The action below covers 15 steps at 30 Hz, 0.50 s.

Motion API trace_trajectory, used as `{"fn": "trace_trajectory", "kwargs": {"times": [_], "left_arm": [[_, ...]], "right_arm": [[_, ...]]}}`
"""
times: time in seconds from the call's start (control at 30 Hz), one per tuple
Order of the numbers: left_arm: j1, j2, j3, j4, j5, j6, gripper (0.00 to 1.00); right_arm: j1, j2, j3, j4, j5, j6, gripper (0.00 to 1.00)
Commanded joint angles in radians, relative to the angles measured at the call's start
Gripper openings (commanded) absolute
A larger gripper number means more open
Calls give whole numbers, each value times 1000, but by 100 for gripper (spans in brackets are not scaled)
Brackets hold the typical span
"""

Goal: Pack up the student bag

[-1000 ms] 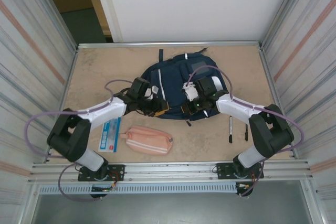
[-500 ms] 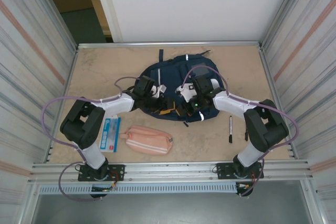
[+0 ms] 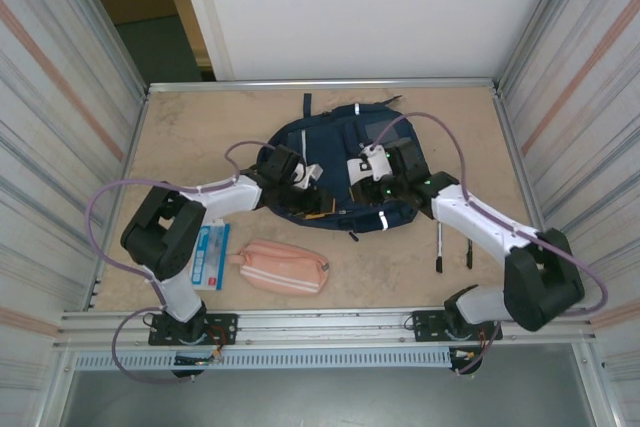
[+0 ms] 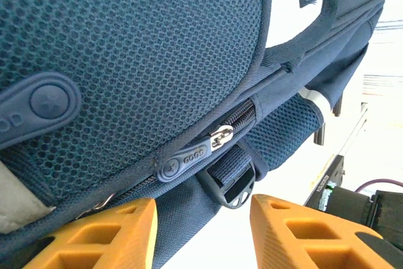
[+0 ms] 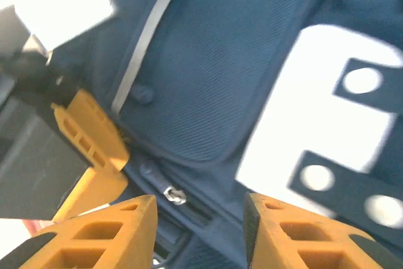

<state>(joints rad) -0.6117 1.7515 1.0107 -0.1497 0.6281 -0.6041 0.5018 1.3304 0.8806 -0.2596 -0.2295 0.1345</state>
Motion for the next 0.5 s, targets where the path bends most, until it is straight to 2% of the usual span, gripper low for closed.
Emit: {"fn": "trace_trajectory", "kwargs": {"times": [0.0,0.2,0.27,0.33,0.47], "left_arm": [[-12,28,40,-54,-30,28,42],[-16,58,65,-56,-60,-8,41],[-16,66,71,-54,-54,-15,41],[-16,72,65,-45,-67,-42,41],[-16,72,47,-20,-70,-92,45]], "right_arm": [[-13,-26,-8,-91,133,165,42],[-20,43,-1,-147,19,384,41],[-11,76,-5,-116,-27,415,31],[7,121,16,-117,-55,440,25],[59,203,77,-133,-84,494,25]]}}
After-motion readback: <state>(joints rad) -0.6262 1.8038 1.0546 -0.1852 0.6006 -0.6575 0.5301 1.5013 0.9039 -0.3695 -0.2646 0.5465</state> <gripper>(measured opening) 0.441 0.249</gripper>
